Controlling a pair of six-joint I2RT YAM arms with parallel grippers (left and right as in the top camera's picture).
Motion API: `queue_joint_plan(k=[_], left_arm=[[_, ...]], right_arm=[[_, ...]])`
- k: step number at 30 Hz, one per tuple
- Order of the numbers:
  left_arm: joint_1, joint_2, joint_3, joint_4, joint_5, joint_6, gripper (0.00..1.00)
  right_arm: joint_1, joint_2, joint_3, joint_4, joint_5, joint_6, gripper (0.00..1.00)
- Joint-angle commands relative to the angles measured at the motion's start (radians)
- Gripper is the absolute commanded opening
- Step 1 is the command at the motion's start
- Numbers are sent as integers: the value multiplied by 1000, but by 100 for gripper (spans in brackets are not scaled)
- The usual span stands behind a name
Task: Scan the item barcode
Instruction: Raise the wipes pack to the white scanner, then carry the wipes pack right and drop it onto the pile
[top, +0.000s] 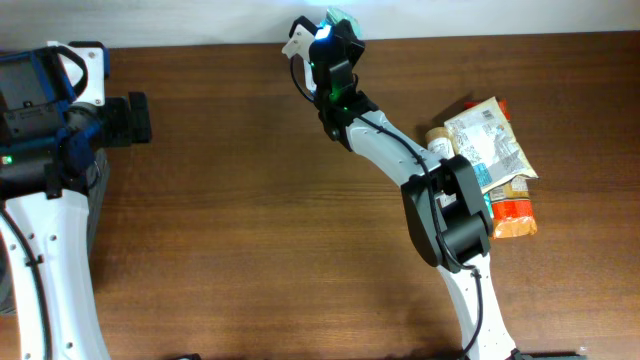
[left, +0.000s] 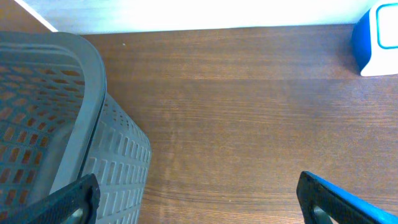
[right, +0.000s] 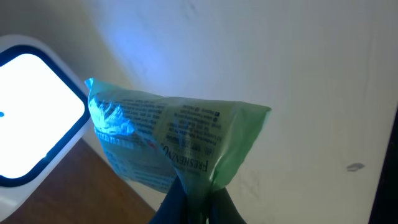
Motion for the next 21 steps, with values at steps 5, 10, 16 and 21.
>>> queue_joint_plan(k=[5,10,16,21], left_arm=[[1,-8,3,1,7,13,99],[1,-8,3,1,7,13,99],[1,-8,3,1,7,13,99],[1,-8,3,1,7,13,99]], right_arm=[[35,-65,17,-3,21,100,4],[52,-423,17,-555,-98,628,4],[-30,-793,17,-1223,-335,1123,4],[-331,-933,17,-1661,-703,1189,4]])
